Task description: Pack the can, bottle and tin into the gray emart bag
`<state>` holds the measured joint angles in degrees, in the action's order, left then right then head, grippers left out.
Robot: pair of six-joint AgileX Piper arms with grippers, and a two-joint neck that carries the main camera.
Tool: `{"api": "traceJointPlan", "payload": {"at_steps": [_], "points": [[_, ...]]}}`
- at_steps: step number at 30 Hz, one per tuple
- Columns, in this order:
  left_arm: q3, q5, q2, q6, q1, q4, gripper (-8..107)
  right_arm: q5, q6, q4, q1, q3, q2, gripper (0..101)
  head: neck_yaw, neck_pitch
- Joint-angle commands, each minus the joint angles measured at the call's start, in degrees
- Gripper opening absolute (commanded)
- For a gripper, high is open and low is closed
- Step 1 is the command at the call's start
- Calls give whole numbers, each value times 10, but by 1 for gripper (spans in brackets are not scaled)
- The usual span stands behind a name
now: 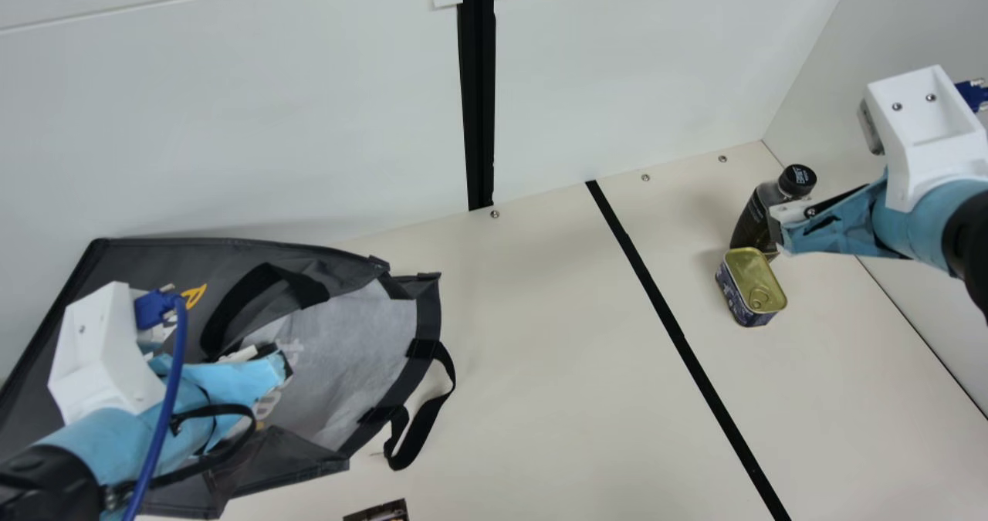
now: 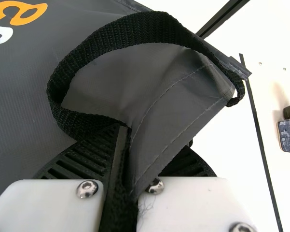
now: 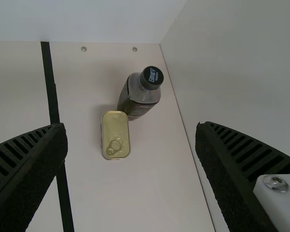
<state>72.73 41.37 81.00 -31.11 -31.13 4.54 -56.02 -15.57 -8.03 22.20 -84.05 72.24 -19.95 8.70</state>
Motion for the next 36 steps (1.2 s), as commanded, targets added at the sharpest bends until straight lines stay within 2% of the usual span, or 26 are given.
{"api": "traceJointPlan", "payload": {"at_steps": [1, 9, 16, 36], "points": [[0, 0, 0, 0, 0, 0, 10, 1, 0, -2, -1, -4, 8, 91, 0, 13], [0, 0, 0, 0, 0, 0, 10, 3, 0, 3, 5, -30, 49, 91, 0, 13], [0, 0, 0, 0, 0, 0, 10, -12, -7, 26, 18, -71, 91, 91, 0, 13], [0, 0, 0, 0, 0, 0, 10, -111, -14, 63, 52, -245, 224, 91, 0, 13]]}}
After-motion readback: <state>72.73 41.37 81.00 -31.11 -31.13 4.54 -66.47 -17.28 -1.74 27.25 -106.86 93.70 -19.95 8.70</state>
